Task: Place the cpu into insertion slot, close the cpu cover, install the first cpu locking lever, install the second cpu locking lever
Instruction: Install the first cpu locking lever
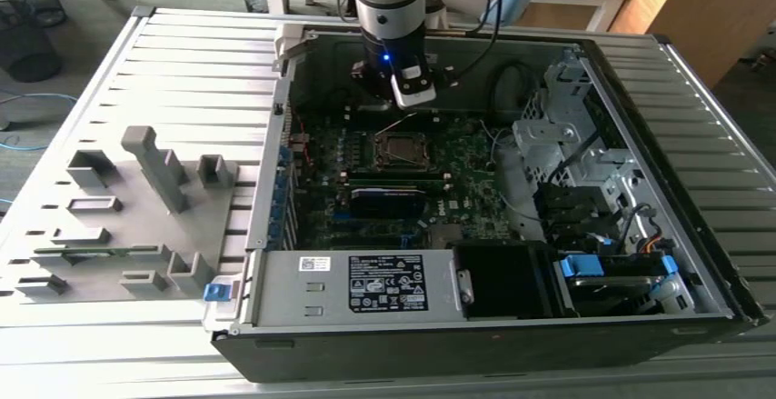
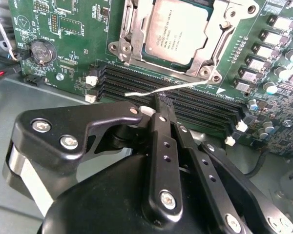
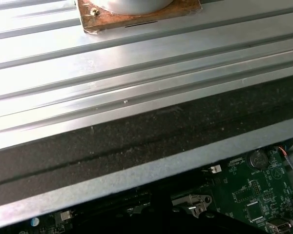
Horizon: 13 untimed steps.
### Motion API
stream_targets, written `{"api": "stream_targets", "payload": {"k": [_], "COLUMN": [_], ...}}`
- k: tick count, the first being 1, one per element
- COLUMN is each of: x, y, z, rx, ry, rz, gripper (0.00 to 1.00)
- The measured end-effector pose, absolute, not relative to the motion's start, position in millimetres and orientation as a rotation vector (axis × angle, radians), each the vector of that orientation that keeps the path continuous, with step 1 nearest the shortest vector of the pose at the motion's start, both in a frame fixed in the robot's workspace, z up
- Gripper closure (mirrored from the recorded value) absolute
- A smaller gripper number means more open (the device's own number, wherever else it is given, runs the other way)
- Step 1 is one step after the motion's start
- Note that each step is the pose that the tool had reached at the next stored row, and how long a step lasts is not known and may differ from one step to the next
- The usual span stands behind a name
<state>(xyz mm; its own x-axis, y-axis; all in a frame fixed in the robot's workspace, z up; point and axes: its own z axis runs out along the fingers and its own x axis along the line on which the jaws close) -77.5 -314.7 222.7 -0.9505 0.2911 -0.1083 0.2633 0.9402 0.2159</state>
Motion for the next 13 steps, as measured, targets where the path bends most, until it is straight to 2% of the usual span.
{"api": "stream_targets", "payload": {"k": [13], "x": [-74.3], "y": [-315.7], "z": [223.2], "rx": [0.425], "ry": [2.957], "rz": [0.301], "gripper": [0.89]}}
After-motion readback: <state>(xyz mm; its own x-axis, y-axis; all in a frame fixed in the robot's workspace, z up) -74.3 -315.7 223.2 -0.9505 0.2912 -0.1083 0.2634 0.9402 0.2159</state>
